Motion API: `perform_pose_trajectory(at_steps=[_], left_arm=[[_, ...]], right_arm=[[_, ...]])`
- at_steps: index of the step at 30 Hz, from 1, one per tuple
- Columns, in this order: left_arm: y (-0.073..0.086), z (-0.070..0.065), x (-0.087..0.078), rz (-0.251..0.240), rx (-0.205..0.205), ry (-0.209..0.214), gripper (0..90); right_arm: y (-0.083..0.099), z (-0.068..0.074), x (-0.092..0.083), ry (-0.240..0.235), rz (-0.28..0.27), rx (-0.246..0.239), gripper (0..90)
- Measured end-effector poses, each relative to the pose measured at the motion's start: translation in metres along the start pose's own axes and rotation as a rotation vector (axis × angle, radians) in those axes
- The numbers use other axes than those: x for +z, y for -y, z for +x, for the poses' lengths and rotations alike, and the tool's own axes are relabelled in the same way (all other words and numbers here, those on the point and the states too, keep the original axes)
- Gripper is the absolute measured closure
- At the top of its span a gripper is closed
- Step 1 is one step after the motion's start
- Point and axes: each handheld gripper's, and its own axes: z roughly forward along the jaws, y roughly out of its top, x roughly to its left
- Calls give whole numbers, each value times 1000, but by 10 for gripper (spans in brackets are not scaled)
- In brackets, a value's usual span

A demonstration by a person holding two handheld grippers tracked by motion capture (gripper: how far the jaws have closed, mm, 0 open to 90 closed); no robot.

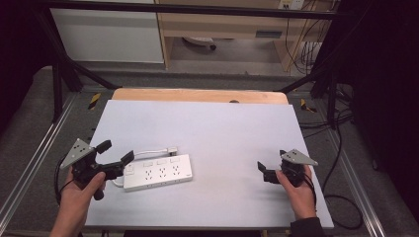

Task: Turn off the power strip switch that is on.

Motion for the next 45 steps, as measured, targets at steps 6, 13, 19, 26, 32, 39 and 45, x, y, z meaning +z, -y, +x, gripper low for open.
perform_pose_trajectory(at_steps=[6, 13, 19, 26, 32, 39, 45], left_arm=[[-8, 0, 13, 2, -14, -9, 64], [-8, -1, 16, 15, -1, -7, 93], [-9, 1, 17, 28, 29, -16, 125], [-10, -2, 19, 11, 45, 2, 185], [-15, -6, 24, 7, 49, 3, 195], [-17, -5, 30, 3, 32, -3, 318], [-14, -3, 31, 7, 22, 3, 430]], right_arm=[[-1, 3, -5, 4, -4, -9, 35], [2, 6, -14, 0, -7, -10, 32], [4, 1, -17, 6, -9, 11, 31], [6, -1, -14, 6, 1, 8, 32], [6, -1, -14, 8, 3, 9, 32], [6, -2, -13, 6, 5, 7, 33], [6, -1, -12, 1, 11, 7, 34]])
